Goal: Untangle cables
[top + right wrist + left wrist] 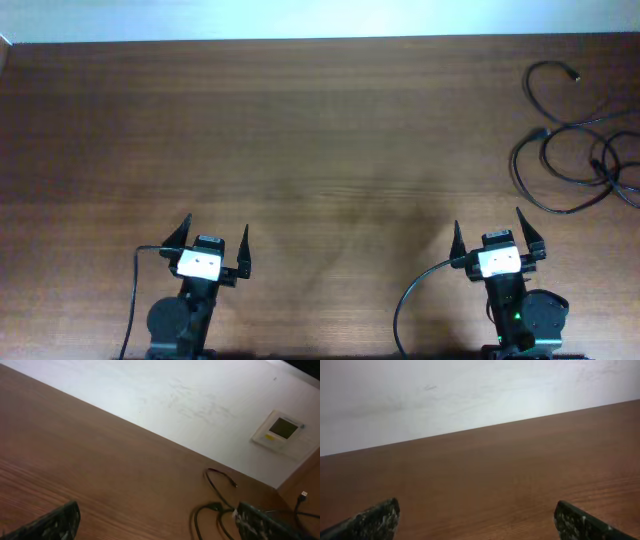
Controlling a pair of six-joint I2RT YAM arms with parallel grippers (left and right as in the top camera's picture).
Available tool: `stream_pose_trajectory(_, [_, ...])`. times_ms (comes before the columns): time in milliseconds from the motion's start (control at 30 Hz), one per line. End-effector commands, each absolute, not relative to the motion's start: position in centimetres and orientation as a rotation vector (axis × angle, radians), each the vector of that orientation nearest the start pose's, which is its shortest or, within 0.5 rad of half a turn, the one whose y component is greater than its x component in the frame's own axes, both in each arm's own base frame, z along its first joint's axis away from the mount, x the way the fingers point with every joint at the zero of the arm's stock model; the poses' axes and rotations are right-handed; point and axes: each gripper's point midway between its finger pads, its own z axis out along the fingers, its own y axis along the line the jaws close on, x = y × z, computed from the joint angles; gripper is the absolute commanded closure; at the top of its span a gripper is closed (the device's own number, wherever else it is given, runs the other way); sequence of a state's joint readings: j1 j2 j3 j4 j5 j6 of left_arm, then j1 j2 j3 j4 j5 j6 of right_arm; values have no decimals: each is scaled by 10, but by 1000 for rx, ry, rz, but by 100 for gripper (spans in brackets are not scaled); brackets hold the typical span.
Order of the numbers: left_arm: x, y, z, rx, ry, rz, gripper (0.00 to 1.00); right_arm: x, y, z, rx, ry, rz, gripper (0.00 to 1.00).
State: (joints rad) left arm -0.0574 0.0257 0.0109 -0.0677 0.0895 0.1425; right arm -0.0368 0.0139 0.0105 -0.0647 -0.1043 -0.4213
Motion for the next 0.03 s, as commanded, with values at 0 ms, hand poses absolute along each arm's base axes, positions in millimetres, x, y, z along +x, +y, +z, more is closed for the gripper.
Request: stream_pose_trajectory(0, [245, -26, 155, 237, 1639, 19, 1, 246, 7, 157, -379, 1604, -263, 1])
